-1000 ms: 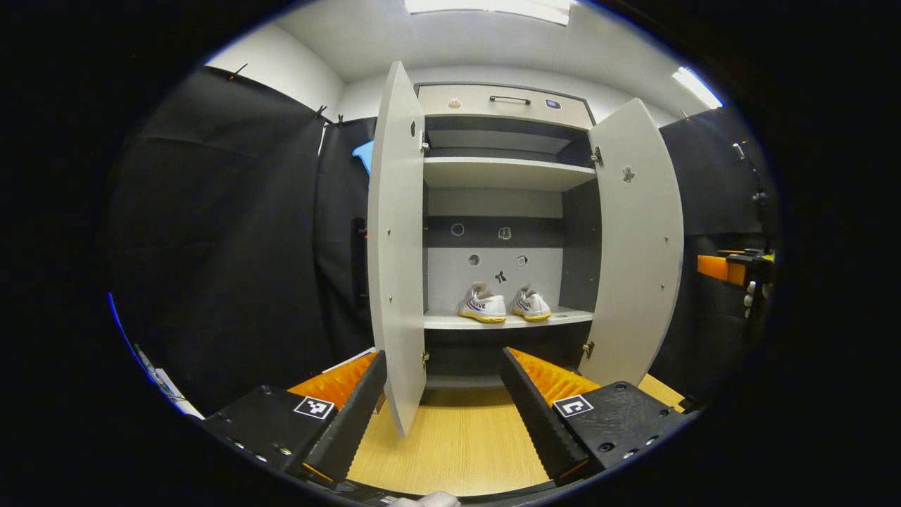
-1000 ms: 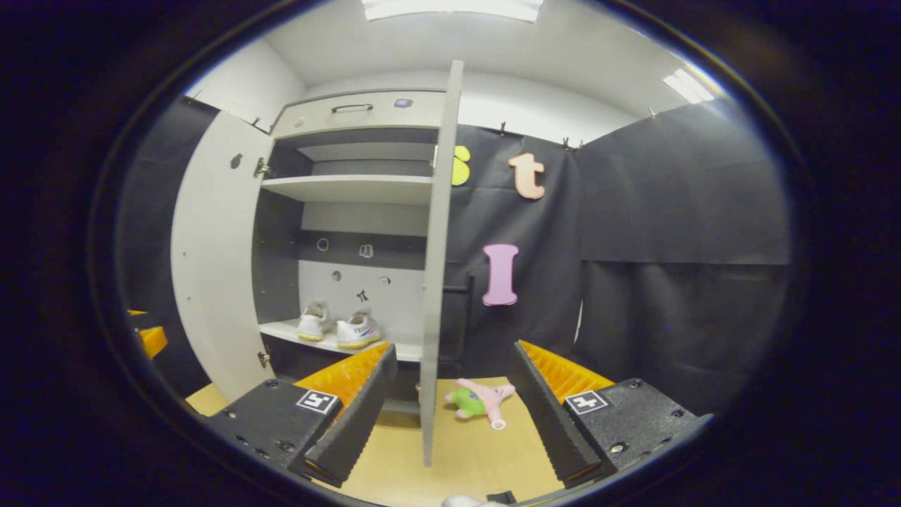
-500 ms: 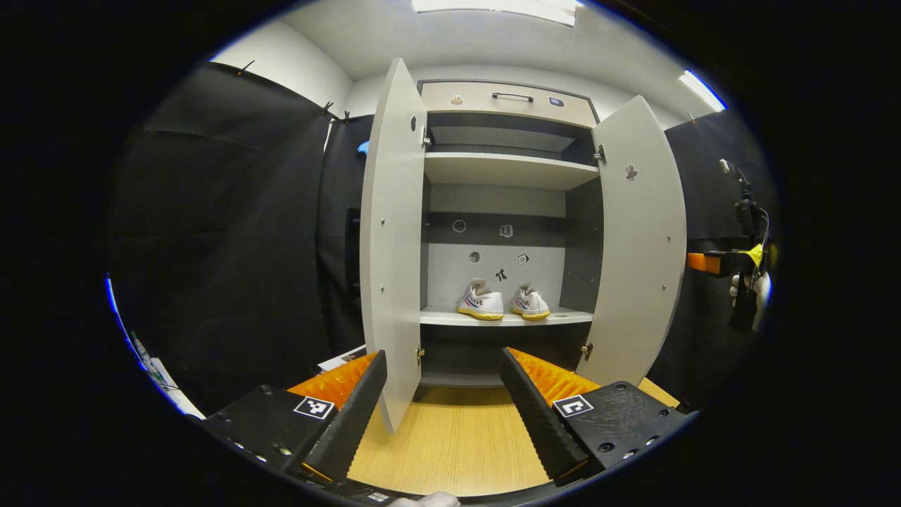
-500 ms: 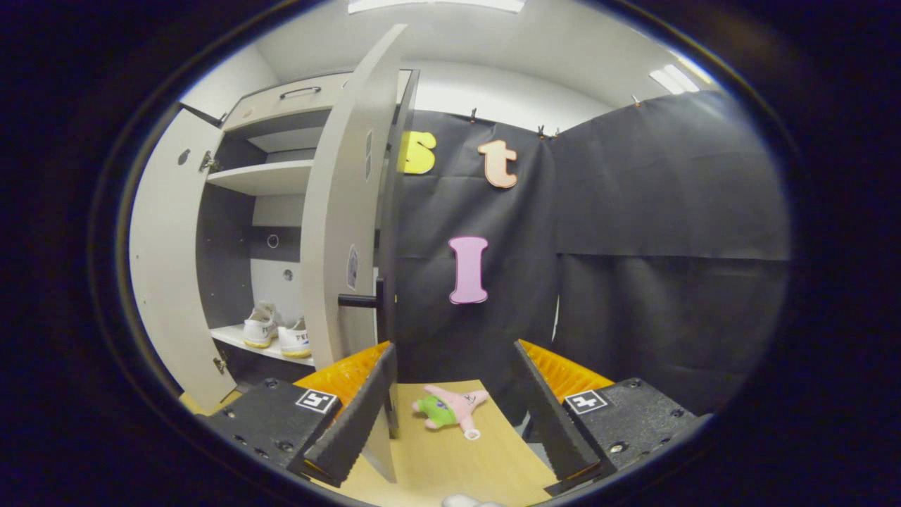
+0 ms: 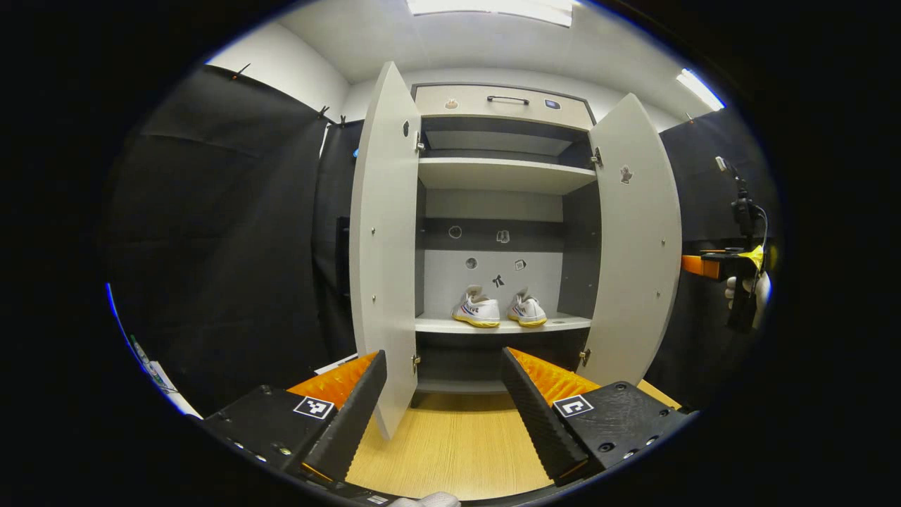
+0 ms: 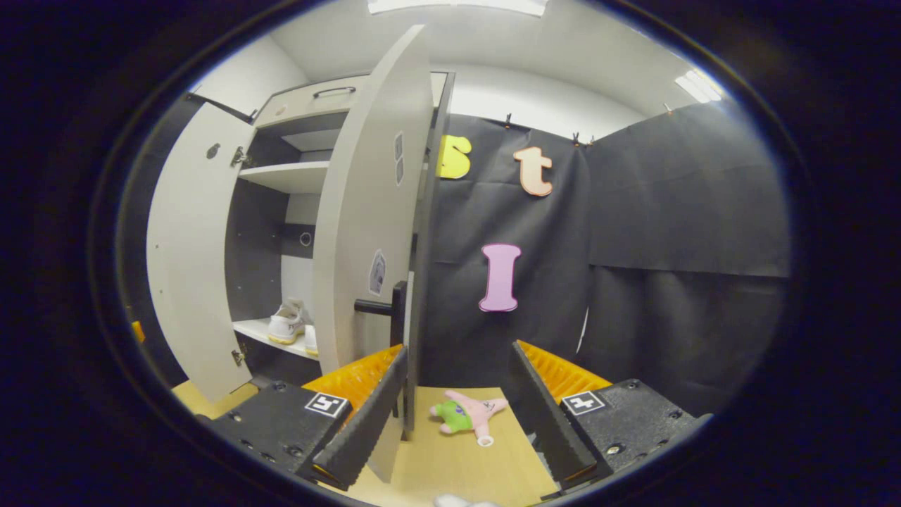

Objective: Grab one shoe with the right hand and put it into the shoe cabinet, grab the other shoe with the left hand and put it into the shoe cabinet; then close the right door with the right hand and the left door with the left hand.

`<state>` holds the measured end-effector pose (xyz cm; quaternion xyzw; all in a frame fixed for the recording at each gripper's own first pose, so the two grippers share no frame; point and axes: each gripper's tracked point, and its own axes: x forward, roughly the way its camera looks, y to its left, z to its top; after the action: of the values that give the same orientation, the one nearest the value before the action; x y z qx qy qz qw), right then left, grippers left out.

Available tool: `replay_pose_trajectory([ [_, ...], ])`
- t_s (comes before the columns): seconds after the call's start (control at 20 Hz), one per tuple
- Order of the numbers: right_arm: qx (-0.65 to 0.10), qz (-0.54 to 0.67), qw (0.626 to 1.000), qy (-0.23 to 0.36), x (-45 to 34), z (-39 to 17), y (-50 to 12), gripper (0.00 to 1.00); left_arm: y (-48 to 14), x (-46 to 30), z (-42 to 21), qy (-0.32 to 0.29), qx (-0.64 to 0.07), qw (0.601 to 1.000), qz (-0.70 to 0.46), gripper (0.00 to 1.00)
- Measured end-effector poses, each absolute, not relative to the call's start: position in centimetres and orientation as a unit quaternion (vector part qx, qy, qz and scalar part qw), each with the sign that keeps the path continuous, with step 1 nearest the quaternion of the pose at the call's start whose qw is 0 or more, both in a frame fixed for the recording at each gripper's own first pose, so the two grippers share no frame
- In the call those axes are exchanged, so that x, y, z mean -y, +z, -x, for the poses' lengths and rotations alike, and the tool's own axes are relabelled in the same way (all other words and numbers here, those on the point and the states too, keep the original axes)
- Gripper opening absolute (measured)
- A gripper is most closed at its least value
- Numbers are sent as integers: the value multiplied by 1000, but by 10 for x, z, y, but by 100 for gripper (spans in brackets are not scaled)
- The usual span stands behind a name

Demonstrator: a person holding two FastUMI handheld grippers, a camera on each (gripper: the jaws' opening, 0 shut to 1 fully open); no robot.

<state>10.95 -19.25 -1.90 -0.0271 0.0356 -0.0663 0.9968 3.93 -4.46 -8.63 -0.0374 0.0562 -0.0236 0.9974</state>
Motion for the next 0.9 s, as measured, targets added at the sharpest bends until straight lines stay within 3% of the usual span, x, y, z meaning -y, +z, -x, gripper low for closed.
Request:
replay_pose_trajectory([
  [0.6,-29,13,996,80,43,-152,-14,94,-80,16,-24,11,-56,998,30,97],
  [0.75,-13,16,997,80,26,-149,-5,100,-77,9,-19,19,-54,998,27,97],
  [0.9,-15,10,996,82,20,-136,-7,99,-78,4,-19,18,-55,998,28,97],
])
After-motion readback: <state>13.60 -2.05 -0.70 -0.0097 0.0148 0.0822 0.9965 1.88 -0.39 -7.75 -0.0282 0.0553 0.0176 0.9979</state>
